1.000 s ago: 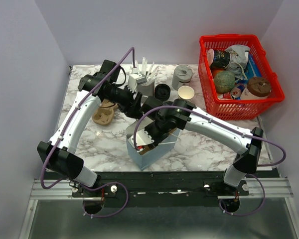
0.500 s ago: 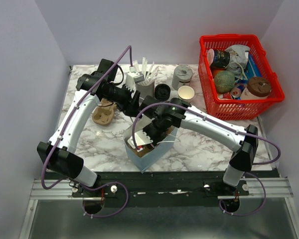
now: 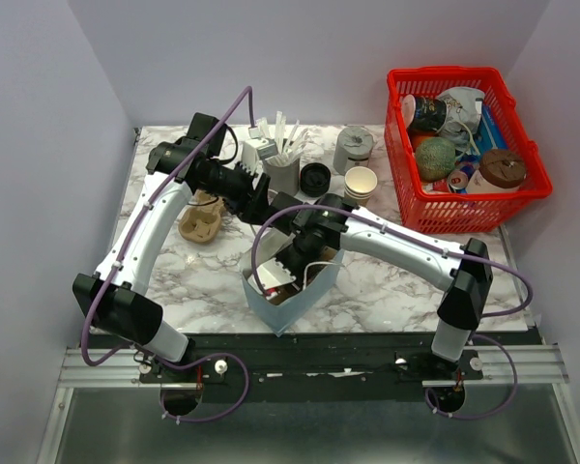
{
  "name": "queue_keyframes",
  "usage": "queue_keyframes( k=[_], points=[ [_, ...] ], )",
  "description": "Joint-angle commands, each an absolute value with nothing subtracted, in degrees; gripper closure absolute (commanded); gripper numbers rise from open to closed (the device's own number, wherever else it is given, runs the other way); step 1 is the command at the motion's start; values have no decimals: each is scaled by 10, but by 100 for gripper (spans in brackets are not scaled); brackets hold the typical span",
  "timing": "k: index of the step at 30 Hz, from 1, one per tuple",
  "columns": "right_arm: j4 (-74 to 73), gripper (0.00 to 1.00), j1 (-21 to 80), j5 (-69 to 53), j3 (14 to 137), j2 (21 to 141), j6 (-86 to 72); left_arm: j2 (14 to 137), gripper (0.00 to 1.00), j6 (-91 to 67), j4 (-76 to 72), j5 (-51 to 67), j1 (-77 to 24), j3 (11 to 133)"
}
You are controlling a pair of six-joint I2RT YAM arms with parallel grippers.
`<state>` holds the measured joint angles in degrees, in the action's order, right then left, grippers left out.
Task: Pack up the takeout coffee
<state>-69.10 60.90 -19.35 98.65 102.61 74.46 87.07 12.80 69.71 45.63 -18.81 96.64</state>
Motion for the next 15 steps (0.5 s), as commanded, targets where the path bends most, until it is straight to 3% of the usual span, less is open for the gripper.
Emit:
queue_keyframes(
  k=[1, 15],
  points=[
    [-703, 99, 609, -214, 977, 1041, 775, 877, 34, 120, 702, 465, -184, 977],
    [-651, 96, 609, -220, 908, 1041, 786, 873, 34, 122, 711, 462, -182, 970]
  ],
)
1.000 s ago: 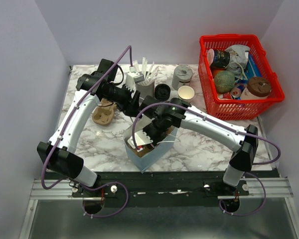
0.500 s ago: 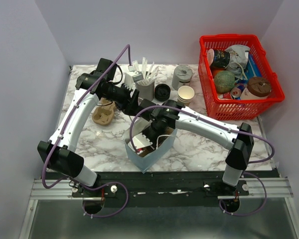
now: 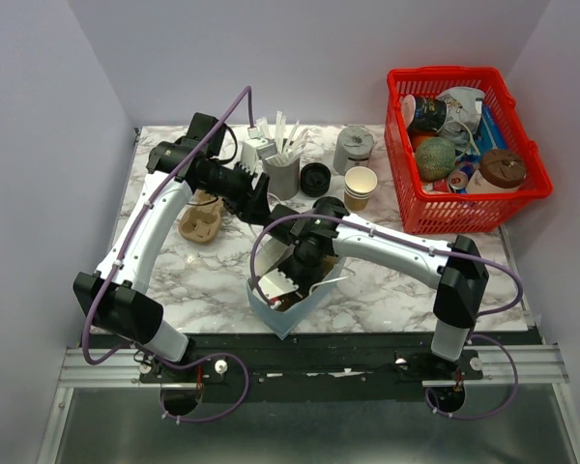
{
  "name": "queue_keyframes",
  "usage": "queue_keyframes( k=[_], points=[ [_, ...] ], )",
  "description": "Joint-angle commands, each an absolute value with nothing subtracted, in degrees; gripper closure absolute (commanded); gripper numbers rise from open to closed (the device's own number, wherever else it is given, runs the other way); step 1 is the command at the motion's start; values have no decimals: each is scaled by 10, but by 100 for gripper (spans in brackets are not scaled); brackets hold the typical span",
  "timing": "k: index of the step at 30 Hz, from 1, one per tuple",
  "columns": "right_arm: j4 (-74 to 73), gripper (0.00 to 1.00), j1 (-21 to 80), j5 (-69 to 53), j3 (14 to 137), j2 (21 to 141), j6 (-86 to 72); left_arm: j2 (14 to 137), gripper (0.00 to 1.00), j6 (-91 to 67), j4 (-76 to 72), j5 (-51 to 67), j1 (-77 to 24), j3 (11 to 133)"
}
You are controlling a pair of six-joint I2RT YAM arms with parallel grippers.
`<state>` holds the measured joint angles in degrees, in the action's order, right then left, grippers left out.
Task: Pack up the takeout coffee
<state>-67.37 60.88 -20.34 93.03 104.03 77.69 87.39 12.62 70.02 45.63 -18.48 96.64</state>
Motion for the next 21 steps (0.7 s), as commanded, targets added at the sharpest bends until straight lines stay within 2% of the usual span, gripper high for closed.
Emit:
queue_keyframes(
  k=[1, 12, 21],
  points=[
    [-648, 95, 609, -221, 904, 1040, 783, 871, 34, 122, 709, 462, -182, 965],
    [-545, 91, 609, -213, 839, 1033, 767, 862, 34, 125, 720, 460, -182, 963],
    [-545, 88, 609, -185, 816, 1042, 775, 856, 34, 123, 716, 457, -182, 959]
  ],
)
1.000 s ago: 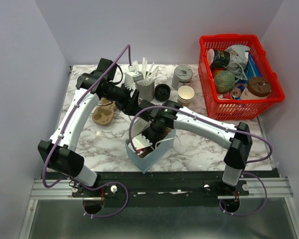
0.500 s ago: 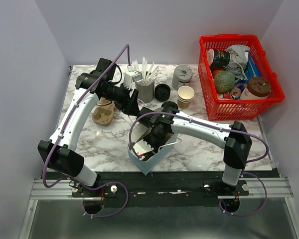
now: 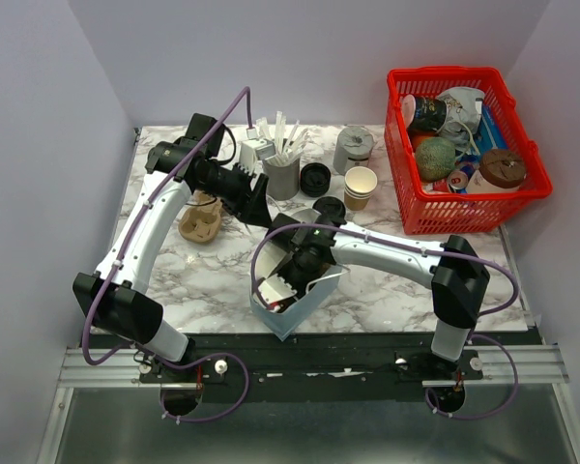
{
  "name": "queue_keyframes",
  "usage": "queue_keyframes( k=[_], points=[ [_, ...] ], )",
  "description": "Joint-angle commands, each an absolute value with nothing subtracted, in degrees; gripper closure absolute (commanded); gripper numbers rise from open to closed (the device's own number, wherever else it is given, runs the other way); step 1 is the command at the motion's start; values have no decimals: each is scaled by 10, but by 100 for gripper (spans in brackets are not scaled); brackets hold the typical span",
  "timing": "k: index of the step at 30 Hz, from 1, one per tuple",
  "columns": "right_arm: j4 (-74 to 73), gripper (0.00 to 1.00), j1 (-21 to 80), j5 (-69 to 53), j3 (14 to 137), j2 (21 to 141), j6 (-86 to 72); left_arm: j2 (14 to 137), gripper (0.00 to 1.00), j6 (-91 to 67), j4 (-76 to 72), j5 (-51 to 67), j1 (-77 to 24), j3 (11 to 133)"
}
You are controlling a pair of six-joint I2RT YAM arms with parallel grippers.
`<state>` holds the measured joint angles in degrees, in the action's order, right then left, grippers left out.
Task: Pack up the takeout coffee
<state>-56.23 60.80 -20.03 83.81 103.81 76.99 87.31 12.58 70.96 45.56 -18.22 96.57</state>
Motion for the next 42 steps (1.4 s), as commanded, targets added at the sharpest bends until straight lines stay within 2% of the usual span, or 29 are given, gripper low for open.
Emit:
queue_keyframes(
  k=[1, 9, 11, 15, 20, 23, 24, 37, 42],
  points=[
    [-545, 87, 609, -185, 813, 1042, 775, 855, 34, 123, 715, 456, -182, 958],
    [-534, 66, 609, -193, 799, 1038, 770, 847, 34, 122, 715, 454, -181, 950],
    [-532, 65, 608, -192, 802, 1036, 767, 846, 34, 122, 715, 454, -181, 950],
    [-540, 50, 608, -179, 821, 1027, 754, 844, 34, 127, 718, 452, -181, 954],
    [-572, 39, 609, -172, 857, 1016, 738, 839, 34, 130, 717, 451, -180, 955],
    [-591, 5, 608, -173, 875, 1001, 731, 832, 34, 132, 715, 450, -180, 951],
    [-586, 0, 608, -174, 874, 994, 730, 831, 34, 132, 714, 450, -179, 951],
    [-594, 0, 610, -158, 903, 964, 673, 826, 34, 121, 700, 461, -179, 957],
    [-612, 0, 617, -113, 934, 986, 647, 828, 41, 122, 701, 491, -180, 967]
  ],
)
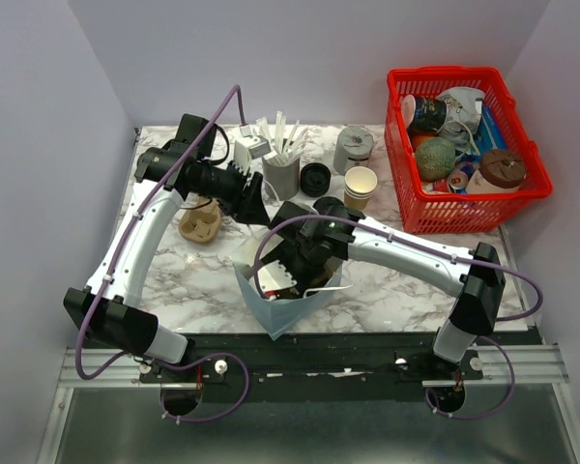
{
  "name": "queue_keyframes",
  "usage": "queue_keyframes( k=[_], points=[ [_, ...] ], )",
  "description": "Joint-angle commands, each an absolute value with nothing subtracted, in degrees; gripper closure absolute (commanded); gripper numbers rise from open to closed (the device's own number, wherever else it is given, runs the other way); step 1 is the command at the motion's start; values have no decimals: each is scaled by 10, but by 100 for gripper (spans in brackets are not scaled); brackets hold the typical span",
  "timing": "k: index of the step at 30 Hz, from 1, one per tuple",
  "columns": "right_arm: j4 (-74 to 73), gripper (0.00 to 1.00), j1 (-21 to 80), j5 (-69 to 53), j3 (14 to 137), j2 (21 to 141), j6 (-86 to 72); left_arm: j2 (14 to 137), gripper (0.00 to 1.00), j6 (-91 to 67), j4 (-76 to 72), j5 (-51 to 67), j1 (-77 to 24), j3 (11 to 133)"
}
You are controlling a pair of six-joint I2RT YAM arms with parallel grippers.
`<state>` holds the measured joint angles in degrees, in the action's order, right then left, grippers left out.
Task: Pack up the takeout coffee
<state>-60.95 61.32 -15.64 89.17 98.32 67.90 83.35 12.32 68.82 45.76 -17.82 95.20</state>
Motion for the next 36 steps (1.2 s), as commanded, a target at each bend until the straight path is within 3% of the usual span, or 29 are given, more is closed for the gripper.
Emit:
queue_keyframes(
  k=[1, 6, 9, 13, 15, 20, 21, 23, 24, 28, 30, 36],
  points=[
    [-613, 0, 617, -110, 936, 987, 647, 829, 52, 124, 702, 513, -179, 967],
    [-656, 0, 620, -118, 954, 1005, 628, 830, 88, 141, 721, 570, -180, 959],
    [-658, 0, 620, -128, 950, 1010, 607, 828, 93, 148, 718, 569, -180, 954],
    [-655, 0, 619, -129, 949, 1013, 597, 829, 47, 164, 728, 567, -182, 954],
    [-650, 0, 619, -126, 946, 1012, 599, 823, 43, 175, 726, 554, -184, 947],
    [-642, 0, 619, -129, 946, 1017, 602, 816, 44, 189, 721, 537, -192, 914],
    [-641, 0, 620, -131, 947, 1018, 601, 817, 46, 196, 722, 539, -193, 911],
    [-638, 0, 620, -132, 948, 1020, 599, 822, 60, 198, 724, 546, -198, 906],
    [-634, 0, 620, -133, 949, 1020, 599, 824, 74, 199, 724, 548, -199, 905],
    [-631, 0, 619, -144, 954, 1016, 588, 832, 97, 197, 715, 548, -201, 911],
    [-646, 1, 619, -151, 961, 1021, 582, 831, 100, 193, 707, 547, -201, 914],
    [-683, 28, 620, -155, 981, 1032, 588, 826, 100, 166, 673, 517, -203, 918]
  ],
)
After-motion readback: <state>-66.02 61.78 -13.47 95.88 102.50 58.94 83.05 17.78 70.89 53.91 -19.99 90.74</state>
